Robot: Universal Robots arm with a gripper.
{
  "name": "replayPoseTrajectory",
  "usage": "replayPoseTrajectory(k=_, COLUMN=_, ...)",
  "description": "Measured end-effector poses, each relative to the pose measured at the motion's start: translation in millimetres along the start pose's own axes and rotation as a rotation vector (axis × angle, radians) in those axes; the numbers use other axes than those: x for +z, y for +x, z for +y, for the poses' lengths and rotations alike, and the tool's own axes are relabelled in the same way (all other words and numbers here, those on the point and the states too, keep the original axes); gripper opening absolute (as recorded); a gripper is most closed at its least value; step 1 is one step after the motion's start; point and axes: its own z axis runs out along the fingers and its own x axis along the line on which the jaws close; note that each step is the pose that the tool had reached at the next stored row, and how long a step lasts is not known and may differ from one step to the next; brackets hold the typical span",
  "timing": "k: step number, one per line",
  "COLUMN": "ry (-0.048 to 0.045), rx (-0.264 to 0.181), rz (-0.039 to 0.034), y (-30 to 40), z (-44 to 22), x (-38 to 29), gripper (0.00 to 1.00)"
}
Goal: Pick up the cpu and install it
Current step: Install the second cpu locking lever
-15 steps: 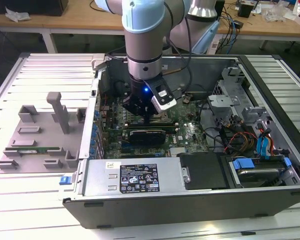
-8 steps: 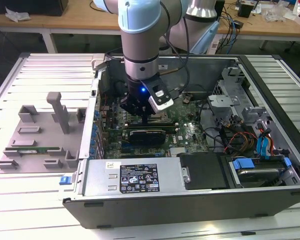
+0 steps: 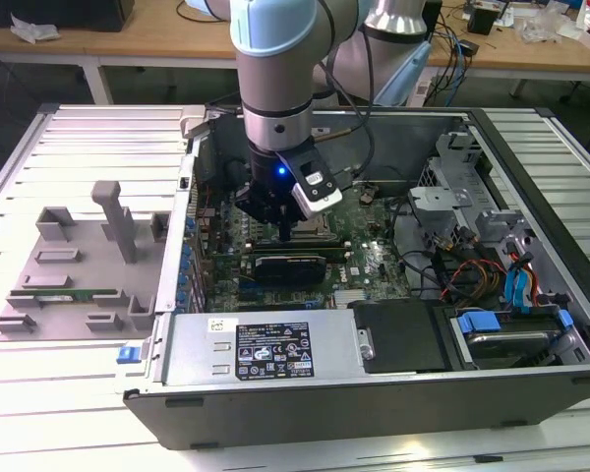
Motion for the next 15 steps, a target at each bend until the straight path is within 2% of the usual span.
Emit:
replayPoseTrajectory(k=4, ry=-0.0017, rx=0.0, rz=0.0001, y=0.1, z=-7.2, x=0.0, gripper=0.11)
replayPoseTrajectory(k=5, ry=-0.0023, rx=0.0, rz=0.0001, y=0.0, z=-7.3, x=0.0, gripper=0.11)
replayPoseTrajectory(k=6, ry=-0.0095, rx=0.001, rz=-0.0019, y=0.4, z=-7.3, x=-0.1, gripper=0.11)
replayPoseTrajectory(k=8, ry=-0.0291, rx=0.002, rz=-0.0095, y=2.3, z=-7.4, x=0.1, gripper=0.11)
replayPoseTrajectory(k=9, ry=-0.0441, rx=0.004, rz=-0.0141, y=5.2, z=-7.8, x=0.4, gripper=0.11)
replayPoseTrajectory(k=11, ry=-0.0618, rx=0.005, rz=-0.0182, y=8.3, z=-9.3, x=0.8, gripper=0.11)
replayPoseTrajectory(k=13, ry=-0.089, rx=0.007, rz=-0.0225, y=9.5, z=-14.2, x=1.1, gripper=0.11)
replayPoseTrajectory(k=14, ry=-0.1154, rx=0.009, rz=-0.0282, y=9.8, z=-18.4, x=1.2, gripper=0.11)
replayPoseTrajectory(k=15, ry=-0.1459, rx=0.012, rz=-0.0342, y=10.6, z=-23.5, x=1.6, gripper=0.11)
